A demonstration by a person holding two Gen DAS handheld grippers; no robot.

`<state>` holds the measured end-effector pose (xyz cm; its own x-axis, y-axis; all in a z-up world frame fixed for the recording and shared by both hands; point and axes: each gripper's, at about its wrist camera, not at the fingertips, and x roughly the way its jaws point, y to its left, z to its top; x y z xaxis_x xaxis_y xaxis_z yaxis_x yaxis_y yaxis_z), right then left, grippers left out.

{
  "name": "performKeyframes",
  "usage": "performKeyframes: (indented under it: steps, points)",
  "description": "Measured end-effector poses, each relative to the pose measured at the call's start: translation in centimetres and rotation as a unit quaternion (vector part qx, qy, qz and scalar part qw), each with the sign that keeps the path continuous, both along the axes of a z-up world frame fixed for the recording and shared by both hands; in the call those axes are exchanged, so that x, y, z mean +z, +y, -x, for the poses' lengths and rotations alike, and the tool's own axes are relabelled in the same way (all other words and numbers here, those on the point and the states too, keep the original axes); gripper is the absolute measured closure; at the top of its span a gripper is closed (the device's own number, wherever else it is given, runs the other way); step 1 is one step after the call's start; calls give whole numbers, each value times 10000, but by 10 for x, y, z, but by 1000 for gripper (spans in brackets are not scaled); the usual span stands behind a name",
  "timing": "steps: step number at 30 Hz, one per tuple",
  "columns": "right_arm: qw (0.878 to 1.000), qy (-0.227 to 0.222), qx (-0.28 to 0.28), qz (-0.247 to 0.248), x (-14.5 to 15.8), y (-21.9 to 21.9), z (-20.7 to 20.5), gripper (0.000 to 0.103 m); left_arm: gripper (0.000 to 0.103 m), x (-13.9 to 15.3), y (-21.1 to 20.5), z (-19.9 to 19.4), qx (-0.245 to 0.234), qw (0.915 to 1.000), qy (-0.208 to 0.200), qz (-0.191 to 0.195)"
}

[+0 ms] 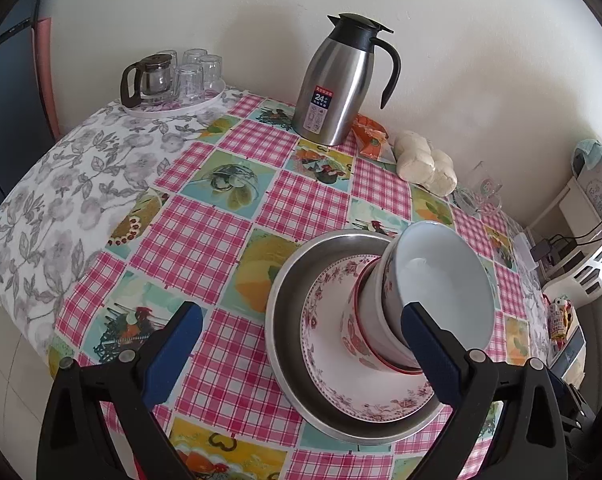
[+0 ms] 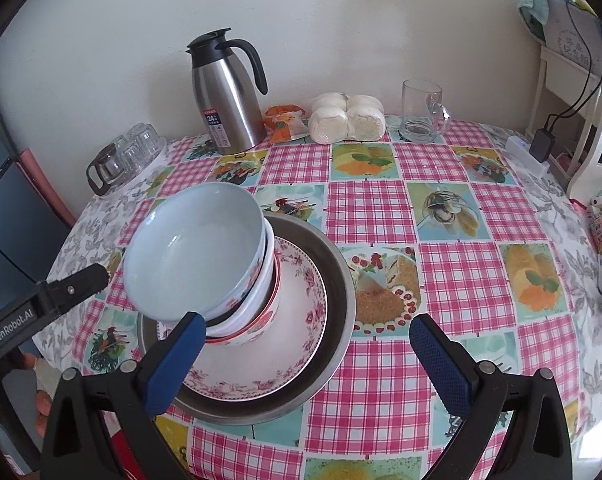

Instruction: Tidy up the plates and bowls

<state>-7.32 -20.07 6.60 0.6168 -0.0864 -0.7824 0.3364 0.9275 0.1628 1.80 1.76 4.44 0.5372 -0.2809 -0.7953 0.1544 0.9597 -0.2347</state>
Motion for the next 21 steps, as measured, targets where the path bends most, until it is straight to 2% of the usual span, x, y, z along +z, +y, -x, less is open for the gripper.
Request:
performKeyframes:
  steps: [3,15,21]
  points:
    - [10000,12,39,-14,-1,3,2,0,4,0,1,3,71,9999,-25,-156]
    - [9997,208,86,-47,-15,6,8,0,4,-10,6,17,110,9996,144,-202]
    - [9992,395,26,-92,-25,3,8,0,4,-31,3,23,-5,9967,503,-640]
